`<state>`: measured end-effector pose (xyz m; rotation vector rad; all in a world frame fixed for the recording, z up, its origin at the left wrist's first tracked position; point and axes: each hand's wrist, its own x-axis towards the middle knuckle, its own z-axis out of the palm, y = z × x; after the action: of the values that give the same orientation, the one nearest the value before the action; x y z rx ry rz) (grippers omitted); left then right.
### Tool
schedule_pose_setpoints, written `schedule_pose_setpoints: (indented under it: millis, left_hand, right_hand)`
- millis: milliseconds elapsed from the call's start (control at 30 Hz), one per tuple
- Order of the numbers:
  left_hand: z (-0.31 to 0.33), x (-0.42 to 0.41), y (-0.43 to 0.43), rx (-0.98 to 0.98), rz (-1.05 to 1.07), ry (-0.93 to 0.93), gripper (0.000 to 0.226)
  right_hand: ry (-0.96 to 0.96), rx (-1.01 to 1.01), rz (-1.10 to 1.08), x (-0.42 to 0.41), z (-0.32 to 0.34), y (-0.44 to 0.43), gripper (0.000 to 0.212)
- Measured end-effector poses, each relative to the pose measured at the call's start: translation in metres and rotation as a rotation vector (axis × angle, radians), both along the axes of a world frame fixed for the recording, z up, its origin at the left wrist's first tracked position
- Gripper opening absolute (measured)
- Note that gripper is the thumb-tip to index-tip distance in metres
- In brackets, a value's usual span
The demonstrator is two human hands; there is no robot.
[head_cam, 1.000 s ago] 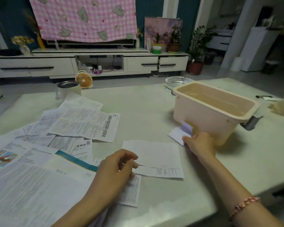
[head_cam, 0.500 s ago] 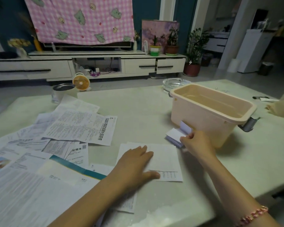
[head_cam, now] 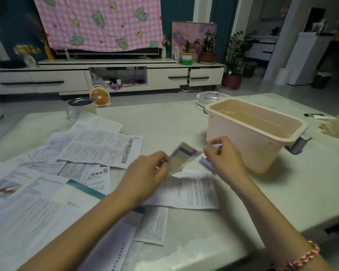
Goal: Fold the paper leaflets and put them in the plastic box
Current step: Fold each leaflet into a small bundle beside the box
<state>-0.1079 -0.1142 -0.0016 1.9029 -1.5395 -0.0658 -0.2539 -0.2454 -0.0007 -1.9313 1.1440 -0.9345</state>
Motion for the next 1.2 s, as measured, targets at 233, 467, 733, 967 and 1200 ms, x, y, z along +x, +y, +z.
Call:
schedule_pose_setpoints:
  millis: [233, 467, 733, 967, 1200]
  left_hand:
    - [0.032, 0.017, 0.045, -0.107, 0.150, 0.736, 0.014]
    - [0.027, 0.025, 0.085, -0.059, 0.172, 0.897, 0.016]
    - [0.007, 0.027, 0.125, -0.053, 0.259, 0.994, 0.010]
    - [-0.002, 0.030, 0.135, -0.084, 0.286, 1.528, 0.029]
    - [-0.005, 0.036, 0.141, -0.069, 0.292, 1.375, 0.026]
  right_hand:
    - [-0.213, 0.499, 0.419, 0.019, 0.018, 0.040, 0.054]
    - [-0.156, 0.603, 0.575, 0.041, 0.012, 0.085, 0.009]
    - [-0.125, 0.697, 0.621, 0.057, 0.007, 0.109, 0.026]
    - [-0.095, 0.539, 0.686, 0.064, 0.004, 0.122, 0.039]
    - [-0.091, 0.322, 0.716, 0.071, -0.001, 0.133, 0.044]
